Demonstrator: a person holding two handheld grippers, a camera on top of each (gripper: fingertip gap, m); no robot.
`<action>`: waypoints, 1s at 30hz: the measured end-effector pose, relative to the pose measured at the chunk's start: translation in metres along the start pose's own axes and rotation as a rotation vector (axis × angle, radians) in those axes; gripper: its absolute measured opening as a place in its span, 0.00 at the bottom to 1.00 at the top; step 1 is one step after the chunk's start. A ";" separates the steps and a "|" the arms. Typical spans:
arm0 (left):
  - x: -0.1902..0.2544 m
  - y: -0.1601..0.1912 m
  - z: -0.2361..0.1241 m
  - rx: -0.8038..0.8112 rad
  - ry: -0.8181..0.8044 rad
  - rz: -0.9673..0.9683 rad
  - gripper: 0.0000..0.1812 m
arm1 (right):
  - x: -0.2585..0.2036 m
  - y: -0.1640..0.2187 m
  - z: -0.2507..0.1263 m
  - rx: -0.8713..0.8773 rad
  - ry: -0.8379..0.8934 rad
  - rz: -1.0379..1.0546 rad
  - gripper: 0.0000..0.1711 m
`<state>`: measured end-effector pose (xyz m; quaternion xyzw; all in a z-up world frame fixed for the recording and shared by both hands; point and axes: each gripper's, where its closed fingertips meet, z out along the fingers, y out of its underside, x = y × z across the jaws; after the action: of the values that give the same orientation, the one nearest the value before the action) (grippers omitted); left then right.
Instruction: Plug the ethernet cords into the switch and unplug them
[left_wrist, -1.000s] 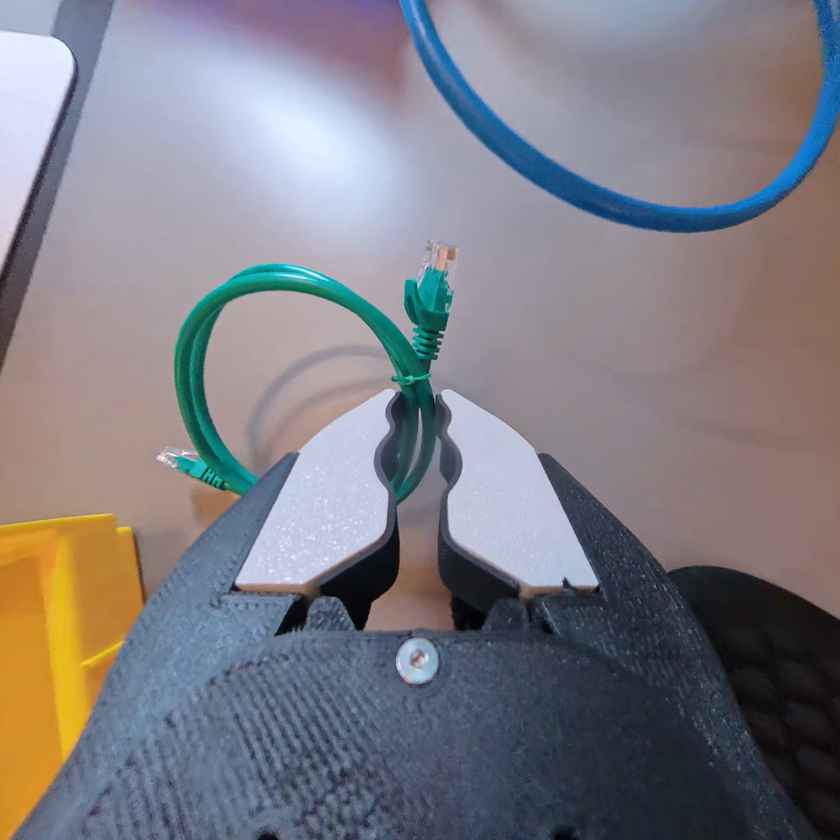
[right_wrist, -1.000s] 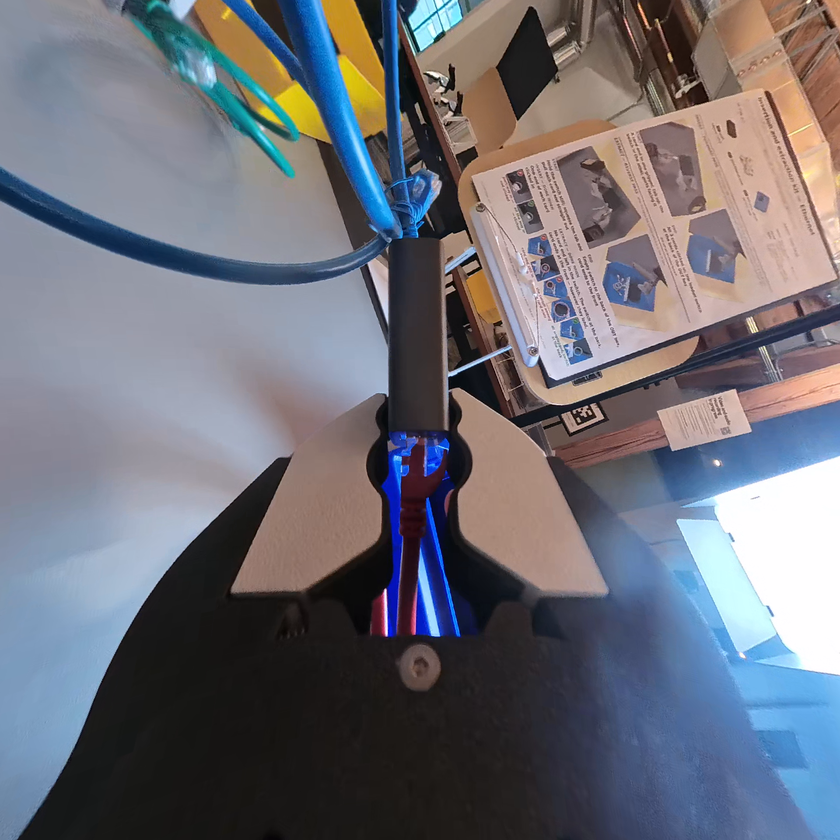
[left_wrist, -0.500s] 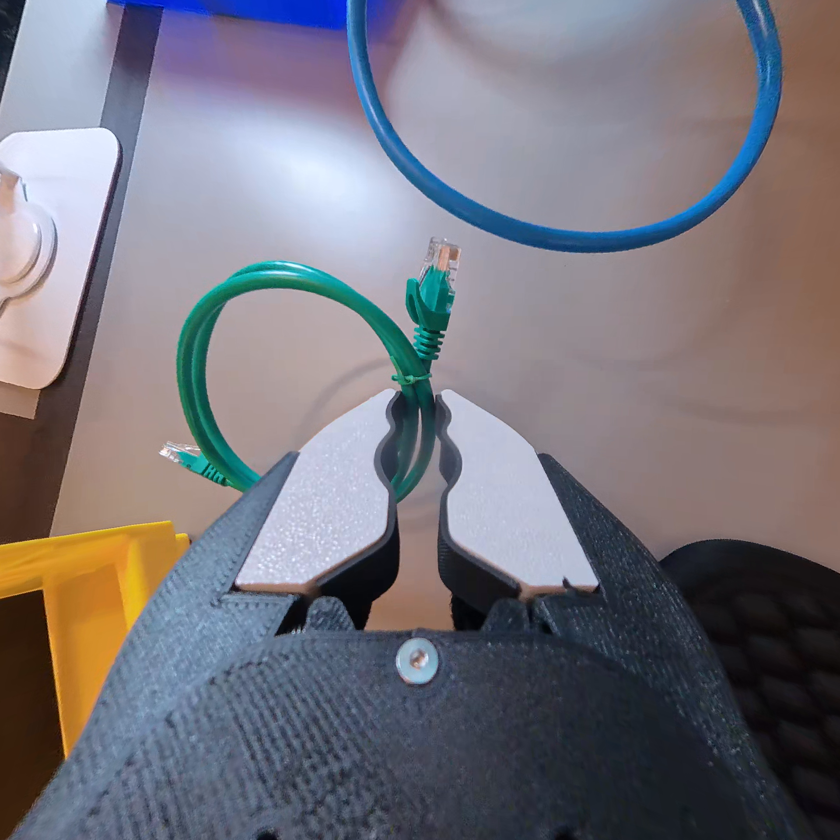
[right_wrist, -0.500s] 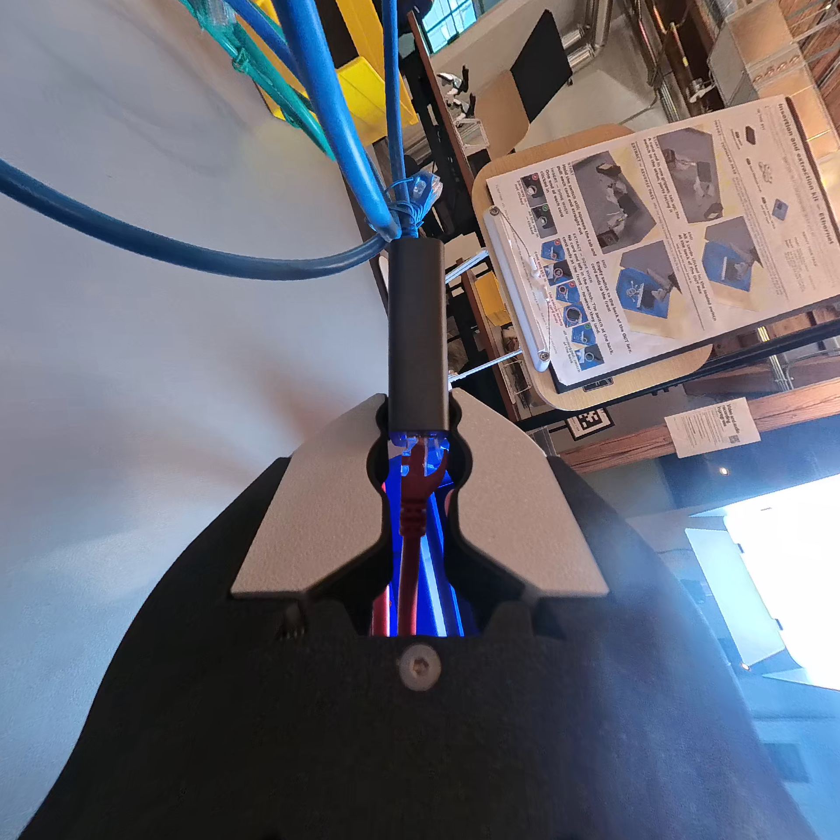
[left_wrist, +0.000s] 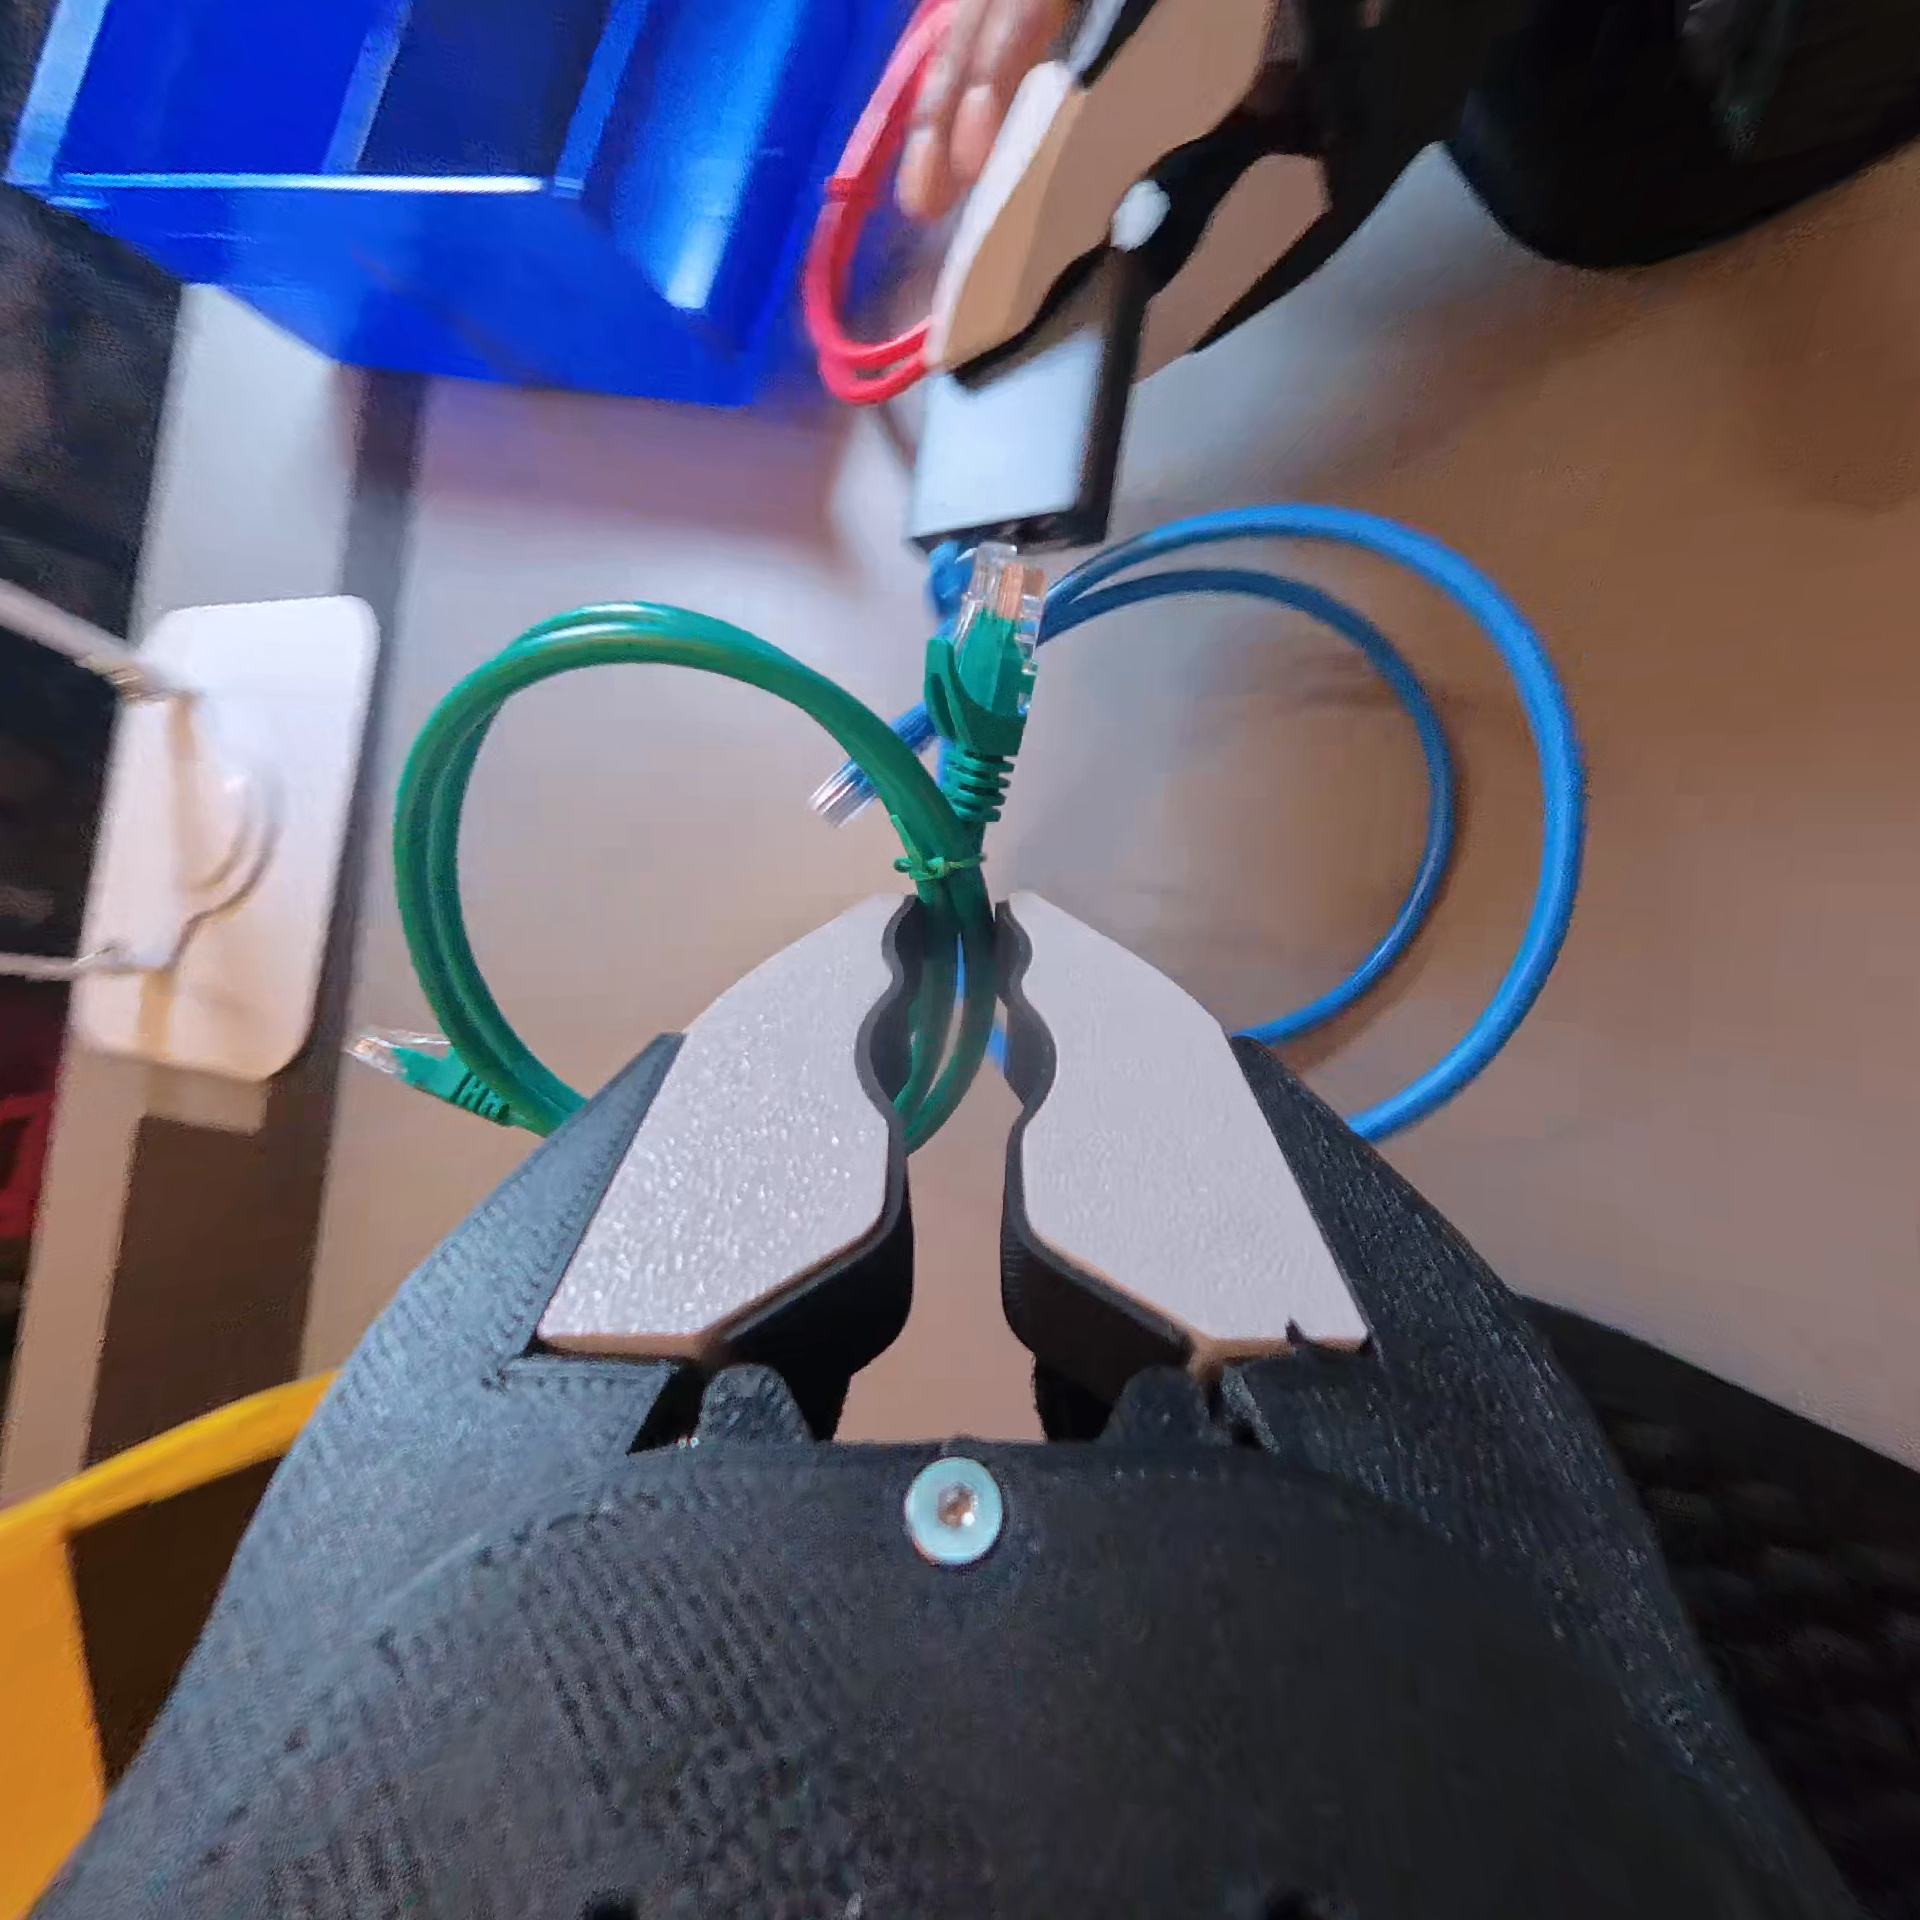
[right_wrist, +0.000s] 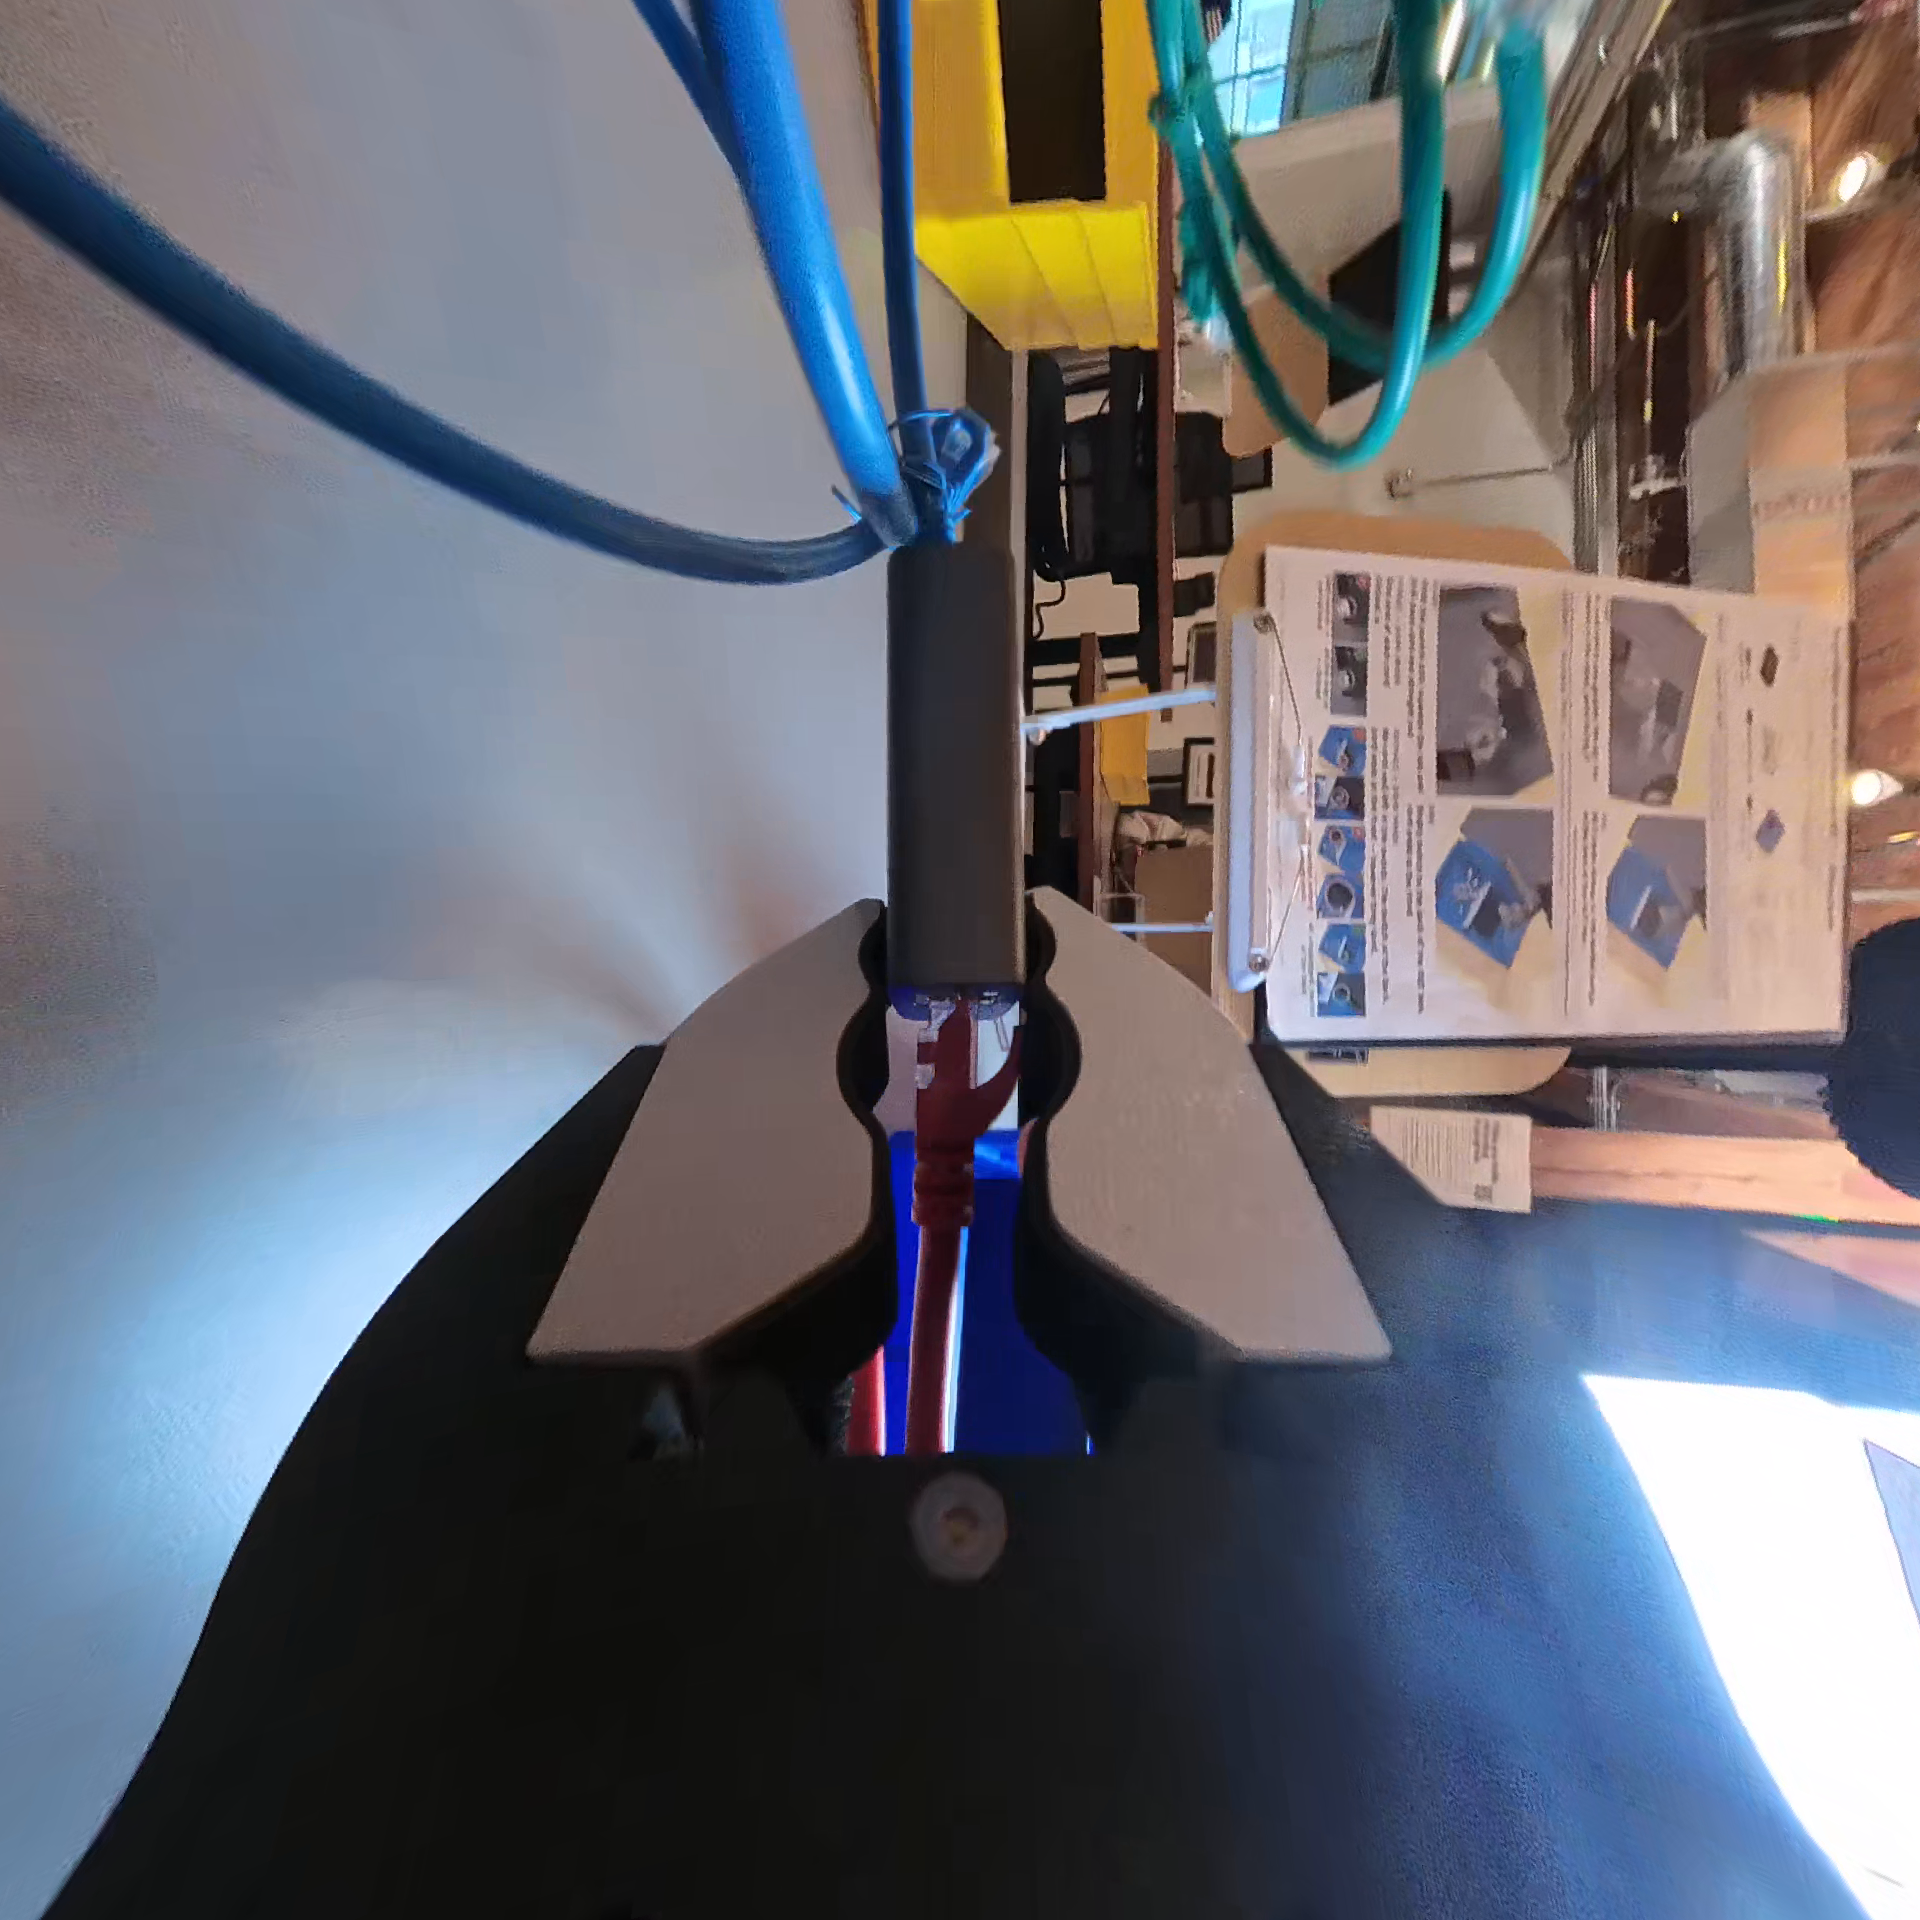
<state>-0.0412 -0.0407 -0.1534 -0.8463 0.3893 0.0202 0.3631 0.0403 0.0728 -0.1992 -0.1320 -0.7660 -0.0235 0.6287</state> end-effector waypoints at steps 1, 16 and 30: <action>0.010 -0.004 0.010 -0.023 0.043 0.012 0.07 | -0.003 -0.006 0.001 0.010 -0.003 -0.010 0.12; 0.036 0.029 0.069 -0.232 0.114 -0.013 0.07 | -0.020 -0.031 0.004 0.084 -0.048 -0.031 0.12; 0.036 0.039 0.078 -0.391 -0.020 0.082 0.07 | -0.033 -0.031 0.004 0.056 -0.225 0.165 0.13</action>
<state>-0.0230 -0.0315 -0.2449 -0.8839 0.4085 0.1188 0.1945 0.0346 0.0386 -0.2279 -0.1786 -0.8185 0.0646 0.5422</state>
